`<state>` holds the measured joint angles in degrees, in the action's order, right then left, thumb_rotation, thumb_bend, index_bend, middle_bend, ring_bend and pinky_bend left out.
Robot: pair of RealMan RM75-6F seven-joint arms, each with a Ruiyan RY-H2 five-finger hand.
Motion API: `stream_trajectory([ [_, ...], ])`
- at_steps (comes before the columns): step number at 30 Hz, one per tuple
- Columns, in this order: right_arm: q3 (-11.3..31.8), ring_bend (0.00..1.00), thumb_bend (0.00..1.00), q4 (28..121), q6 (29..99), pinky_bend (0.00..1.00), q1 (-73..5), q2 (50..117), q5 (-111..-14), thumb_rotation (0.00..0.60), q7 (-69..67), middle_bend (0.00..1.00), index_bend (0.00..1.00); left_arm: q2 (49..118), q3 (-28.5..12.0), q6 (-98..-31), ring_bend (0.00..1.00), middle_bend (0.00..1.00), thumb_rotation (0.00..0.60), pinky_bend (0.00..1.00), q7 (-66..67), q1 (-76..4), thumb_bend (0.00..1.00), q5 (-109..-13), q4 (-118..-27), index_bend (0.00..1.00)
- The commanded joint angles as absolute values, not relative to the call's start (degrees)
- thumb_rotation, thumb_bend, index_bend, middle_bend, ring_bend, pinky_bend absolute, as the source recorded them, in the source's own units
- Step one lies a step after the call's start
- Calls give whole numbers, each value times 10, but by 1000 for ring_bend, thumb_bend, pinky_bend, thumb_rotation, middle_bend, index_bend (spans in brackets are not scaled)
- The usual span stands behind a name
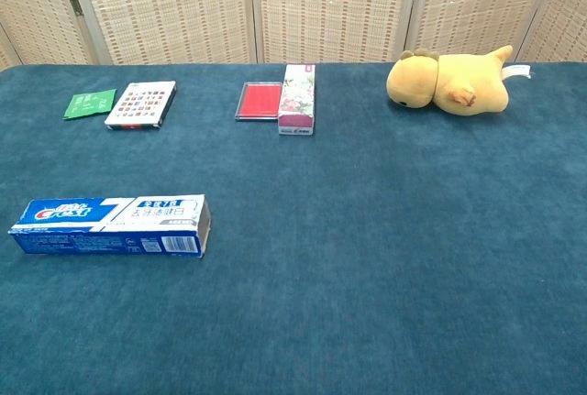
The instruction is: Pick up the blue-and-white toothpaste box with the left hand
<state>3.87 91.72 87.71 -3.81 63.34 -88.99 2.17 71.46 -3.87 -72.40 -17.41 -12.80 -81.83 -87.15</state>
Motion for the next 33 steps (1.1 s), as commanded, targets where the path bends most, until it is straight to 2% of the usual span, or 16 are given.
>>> stream_trajectory([
  [1,37,0,112,912,880,0,-38,626,-898,600,4,0,0,766,-42,-714,185,231,600,273,-192,-141,308,-819,-829,191],
  [7,34,0,113,909,891,0,-34,623,-906,600,-7,0,0,817,-40,-694,190,231,600,264,-180,-157,306,-816,-779,190],
  [28,28,0,113,914,893,0,-30,623,-912,600,-3,0,0,892,-26,-681,201,231,600,246,-186,-174,301,-830,-672,195],
  [33,25,0,113,918,894,0,-28,623,-913,600,1,0,0,902,-23,-665,234,243,600,244,-196,-181,301,-829,-651,199],
])
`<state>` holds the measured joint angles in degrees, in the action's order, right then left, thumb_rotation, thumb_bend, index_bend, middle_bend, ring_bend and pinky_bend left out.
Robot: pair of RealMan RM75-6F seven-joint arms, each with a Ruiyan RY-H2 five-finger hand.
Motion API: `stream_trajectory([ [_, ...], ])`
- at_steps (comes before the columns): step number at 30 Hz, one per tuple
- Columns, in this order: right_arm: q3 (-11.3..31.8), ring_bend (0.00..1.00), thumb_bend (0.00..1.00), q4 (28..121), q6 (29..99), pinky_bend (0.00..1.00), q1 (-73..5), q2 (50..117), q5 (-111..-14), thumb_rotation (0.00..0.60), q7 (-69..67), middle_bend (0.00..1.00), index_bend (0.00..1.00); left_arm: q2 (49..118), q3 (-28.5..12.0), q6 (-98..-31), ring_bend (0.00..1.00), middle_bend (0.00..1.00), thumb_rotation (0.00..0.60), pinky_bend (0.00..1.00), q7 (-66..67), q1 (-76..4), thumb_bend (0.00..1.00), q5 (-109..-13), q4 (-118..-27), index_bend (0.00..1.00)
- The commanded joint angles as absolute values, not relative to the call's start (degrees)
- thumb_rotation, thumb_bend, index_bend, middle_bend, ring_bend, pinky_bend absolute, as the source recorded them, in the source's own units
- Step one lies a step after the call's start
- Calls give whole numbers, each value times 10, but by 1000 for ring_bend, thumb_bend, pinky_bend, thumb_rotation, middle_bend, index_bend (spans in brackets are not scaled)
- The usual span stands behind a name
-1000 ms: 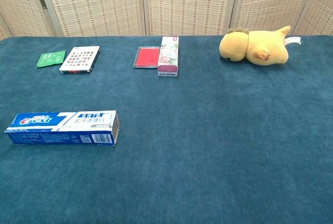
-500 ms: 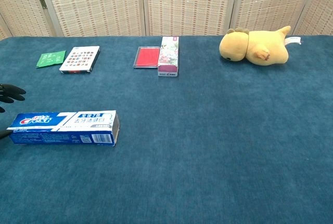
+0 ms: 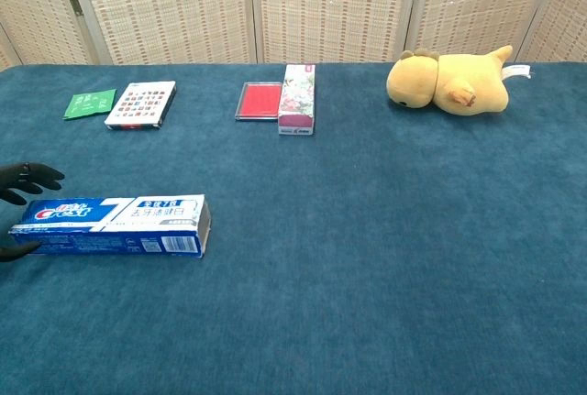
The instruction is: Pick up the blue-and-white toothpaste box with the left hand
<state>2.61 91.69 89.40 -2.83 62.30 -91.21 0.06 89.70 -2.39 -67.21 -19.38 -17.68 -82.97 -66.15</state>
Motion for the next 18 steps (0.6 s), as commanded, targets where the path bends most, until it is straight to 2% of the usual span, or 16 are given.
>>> stream_trajectory([
  [1,25,0,113,918,895,0,-27,623,-913,600,2,0,0,904,-23,-663,243,247,600,245,-197,-182,301,-829,-647,203],
  [14,27,0,112,921,896,0,-25,627,-908,600,14,0,0,915,-20,-662,339,311,600,274,-227,-193,301,-839,-634,232],
  [18,27,0,112,921,897,0,-24,627,-908,600,13,0,0,920,-21,-672,409,379,600,337,-235,-192,302,-844,-625,309],
])
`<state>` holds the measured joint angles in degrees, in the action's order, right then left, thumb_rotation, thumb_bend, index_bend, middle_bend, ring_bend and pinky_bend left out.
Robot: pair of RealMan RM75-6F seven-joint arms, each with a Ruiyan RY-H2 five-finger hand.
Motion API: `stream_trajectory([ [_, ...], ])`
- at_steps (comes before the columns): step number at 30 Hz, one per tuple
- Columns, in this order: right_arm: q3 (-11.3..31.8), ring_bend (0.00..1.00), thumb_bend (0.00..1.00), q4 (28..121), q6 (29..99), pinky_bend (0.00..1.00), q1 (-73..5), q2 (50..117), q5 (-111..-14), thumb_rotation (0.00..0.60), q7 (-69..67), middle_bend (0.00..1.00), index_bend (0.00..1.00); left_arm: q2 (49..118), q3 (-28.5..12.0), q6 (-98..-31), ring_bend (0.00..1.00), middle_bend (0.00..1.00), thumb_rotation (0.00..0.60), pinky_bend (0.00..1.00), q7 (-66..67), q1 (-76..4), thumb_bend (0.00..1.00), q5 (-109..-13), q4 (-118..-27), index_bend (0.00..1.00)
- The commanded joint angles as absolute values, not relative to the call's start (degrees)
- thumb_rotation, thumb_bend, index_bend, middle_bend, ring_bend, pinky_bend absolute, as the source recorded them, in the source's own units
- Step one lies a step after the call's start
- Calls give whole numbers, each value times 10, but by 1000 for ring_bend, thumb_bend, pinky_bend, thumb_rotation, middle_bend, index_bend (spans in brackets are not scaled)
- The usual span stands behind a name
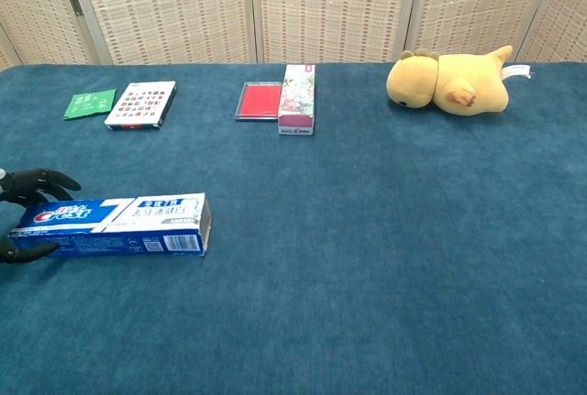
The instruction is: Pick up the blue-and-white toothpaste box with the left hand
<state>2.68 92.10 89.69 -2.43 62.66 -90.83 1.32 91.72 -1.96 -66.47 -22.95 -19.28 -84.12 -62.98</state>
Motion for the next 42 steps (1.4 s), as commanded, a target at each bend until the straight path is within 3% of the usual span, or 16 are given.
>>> stream_trajectory([
  [1,27,0,112,921,897,0,-24,627,-909,600,13,0,0,922,-20,-675,430,399,600,359,-238,-192,303,-845,-622,335],
  [12,26,0,113,922,895,0,-25,629,-909,600,18,0,0,922,-12,-701,477,445,600,413,-258,-189,305,-865,-607,387],
  [24,26,0,113,925,895,0,-22,630,-905,600,24,0,0,854,-1,-761,470,445,600,393,-305,-219,308,-942,-608,377],
  [36,23,0,112,928,916,0,-10,628,-911,600,24,0,0,823,-19,-734,459,445,600,378,-290,-271,309,-947,-673,375],
  [42,23,0,113,929,929,0,-1,627,-914,600,24,0,0,768,-21,-700,414,445,600,319,-174,-297,287,-952,-721,363],
])
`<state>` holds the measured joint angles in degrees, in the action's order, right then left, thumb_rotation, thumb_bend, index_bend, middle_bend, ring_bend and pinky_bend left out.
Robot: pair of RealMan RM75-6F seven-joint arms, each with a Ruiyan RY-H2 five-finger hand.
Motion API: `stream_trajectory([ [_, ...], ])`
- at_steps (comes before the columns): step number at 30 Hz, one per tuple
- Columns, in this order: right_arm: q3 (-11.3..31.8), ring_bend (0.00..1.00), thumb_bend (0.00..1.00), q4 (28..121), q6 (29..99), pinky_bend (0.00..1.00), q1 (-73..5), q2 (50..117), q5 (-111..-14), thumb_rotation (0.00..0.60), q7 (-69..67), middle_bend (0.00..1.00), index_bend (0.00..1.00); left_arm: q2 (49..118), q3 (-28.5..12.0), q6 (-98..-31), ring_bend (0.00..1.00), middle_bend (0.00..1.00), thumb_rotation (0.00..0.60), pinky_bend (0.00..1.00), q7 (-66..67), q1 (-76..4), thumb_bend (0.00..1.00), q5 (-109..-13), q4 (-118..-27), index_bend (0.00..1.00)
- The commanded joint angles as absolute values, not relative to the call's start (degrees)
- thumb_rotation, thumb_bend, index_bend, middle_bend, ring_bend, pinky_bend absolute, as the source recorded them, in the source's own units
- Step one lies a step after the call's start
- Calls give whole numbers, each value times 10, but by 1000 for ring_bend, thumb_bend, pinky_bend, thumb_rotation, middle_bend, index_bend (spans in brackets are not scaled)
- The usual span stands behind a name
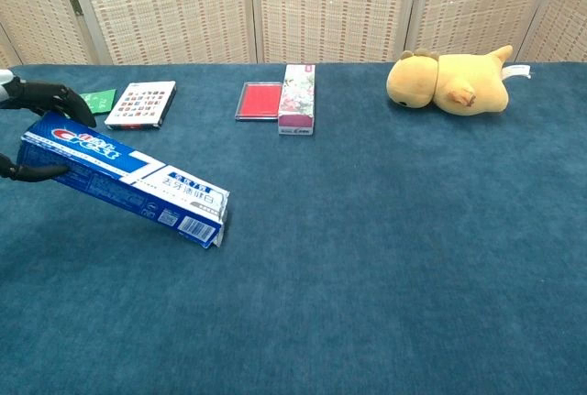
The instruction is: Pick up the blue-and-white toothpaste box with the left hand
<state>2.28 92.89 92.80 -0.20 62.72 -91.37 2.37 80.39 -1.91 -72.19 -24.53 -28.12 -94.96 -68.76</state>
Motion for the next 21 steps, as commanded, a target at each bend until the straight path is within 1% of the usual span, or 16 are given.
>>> stream_trajectory([
  [1,23,0,113,929,930,0,-1,627,-914,600,24,0,0,759,-20,-696,406,445,600,306,-156,-298,283,-950,-732,359],
  [5,23,0,113,930,927,0,-1,627,-914,600,25,0,0,718,-14,-683,395,445,600,256,-60,-296,276,-946,-779,353],
  [11,22,0,113,931,920,0,-4,629,-917,600,30,0,0,668,-15,-670,381,443,600,234,44,-297,262,-935,-836,344],
  [21,22,0,113,930,919,0,-5,628,-919,600,29,0,0,621,-38,-692,377,439,600,232,166,-305,251,-941,-854,338],
])
